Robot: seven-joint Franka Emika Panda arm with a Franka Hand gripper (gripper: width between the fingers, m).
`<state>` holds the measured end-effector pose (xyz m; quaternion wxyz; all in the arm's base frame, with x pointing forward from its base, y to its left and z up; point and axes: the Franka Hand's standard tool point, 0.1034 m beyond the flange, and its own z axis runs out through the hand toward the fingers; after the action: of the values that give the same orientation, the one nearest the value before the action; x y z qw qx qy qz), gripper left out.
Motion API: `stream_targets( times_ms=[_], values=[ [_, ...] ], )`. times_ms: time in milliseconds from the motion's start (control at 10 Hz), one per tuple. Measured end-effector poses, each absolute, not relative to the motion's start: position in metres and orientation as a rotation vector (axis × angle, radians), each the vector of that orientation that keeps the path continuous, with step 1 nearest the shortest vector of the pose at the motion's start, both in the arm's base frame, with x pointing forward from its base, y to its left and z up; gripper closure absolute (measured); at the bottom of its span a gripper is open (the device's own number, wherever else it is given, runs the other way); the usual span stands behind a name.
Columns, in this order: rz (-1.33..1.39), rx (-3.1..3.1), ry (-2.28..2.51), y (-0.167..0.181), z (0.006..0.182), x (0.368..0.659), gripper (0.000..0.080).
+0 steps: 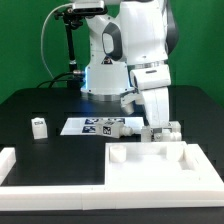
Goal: Assemble one leg
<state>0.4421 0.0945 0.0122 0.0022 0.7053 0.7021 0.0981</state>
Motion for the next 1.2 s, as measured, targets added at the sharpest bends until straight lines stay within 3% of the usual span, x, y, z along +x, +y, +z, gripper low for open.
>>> stream_targets(
  times_ms=[400,1200],
  values=[
    [0.317,1.898,2.470,0.119,0.013,0.426,0.0517],
    [0.289,1.569,2.660,0.101,0.014,0.428,0.0515]
  ],
)
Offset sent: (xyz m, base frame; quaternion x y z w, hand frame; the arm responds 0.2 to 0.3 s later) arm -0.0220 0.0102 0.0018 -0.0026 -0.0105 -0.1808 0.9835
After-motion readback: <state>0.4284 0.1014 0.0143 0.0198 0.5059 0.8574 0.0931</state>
